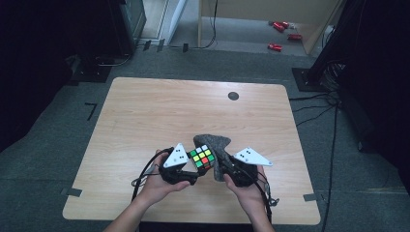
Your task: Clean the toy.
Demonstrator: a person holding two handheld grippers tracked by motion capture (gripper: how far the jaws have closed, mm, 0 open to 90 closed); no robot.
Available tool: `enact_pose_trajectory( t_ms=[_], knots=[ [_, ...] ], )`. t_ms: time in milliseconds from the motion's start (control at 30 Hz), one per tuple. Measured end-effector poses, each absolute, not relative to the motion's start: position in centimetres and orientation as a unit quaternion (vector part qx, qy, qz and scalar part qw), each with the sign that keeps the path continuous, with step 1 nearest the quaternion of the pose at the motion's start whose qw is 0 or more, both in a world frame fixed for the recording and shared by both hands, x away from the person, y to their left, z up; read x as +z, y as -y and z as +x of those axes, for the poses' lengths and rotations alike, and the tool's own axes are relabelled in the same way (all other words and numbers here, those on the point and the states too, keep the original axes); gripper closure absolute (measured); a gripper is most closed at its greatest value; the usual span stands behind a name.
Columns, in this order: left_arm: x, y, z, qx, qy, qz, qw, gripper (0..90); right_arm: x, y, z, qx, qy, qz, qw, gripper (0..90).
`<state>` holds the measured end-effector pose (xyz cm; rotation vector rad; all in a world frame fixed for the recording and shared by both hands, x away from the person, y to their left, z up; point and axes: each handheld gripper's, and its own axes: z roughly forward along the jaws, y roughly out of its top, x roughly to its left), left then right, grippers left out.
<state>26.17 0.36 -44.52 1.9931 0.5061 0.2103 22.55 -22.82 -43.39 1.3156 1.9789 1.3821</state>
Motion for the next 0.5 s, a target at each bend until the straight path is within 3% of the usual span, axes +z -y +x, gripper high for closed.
enact_pose_trajectory(
  t_ms=[233,500],
  knots=[
    [-45.2,0.0,26.1,0.1,-0.193,0.844,0.49,35.0,-43.3,22.9,22.6,0.505,-0.702,0.473,0.169,77.8],
    [-44.9,-0.1,25.9,0.097,-0.191,0.838,0.502,34.9,-43.1,23.1,22.5,0.516,-0.696,0.469,0.169,77.8]
  ],
)
